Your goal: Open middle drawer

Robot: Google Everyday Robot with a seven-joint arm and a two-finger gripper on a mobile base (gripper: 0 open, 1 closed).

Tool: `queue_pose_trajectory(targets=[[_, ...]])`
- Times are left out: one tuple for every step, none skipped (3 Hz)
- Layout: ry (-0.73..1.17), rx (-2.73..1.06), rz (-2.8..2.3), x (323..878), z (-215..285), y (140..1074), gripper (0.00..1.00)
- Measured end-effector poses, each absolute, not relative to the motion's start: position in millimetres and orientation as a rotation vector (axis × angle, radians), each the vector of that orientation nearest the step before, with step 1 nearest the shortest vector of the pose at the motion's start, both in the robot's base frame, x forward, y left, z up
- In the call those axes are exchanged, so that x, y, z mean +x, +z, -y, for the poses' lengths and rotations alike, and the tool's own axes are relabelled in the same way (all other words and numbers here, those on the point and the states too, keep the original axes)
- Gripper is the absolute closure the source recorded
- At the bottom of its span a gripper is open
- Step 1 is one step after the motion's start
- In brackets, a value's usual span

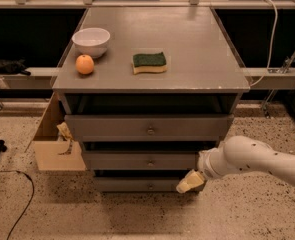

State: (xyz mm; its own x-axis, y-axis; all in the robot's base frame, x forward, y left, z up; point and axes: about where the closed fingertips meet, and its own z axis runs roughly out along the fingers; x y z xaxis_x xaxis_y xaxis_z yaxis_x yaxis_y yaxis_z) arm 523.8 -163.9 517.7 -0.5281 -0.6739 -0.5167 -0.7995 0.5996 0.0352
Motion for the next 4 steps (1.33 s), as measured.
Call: queue_pose_trajectory(targets=[[0.373,-1.209,-2.349,523,151,512,0.0],[0.366,-1.229,-2.347,530,142,504,0.0],[0.308,-1.266,-2.357,550,131,487,0.0],[0.313,-1.277,-2.358,551,133,482,0.0]])
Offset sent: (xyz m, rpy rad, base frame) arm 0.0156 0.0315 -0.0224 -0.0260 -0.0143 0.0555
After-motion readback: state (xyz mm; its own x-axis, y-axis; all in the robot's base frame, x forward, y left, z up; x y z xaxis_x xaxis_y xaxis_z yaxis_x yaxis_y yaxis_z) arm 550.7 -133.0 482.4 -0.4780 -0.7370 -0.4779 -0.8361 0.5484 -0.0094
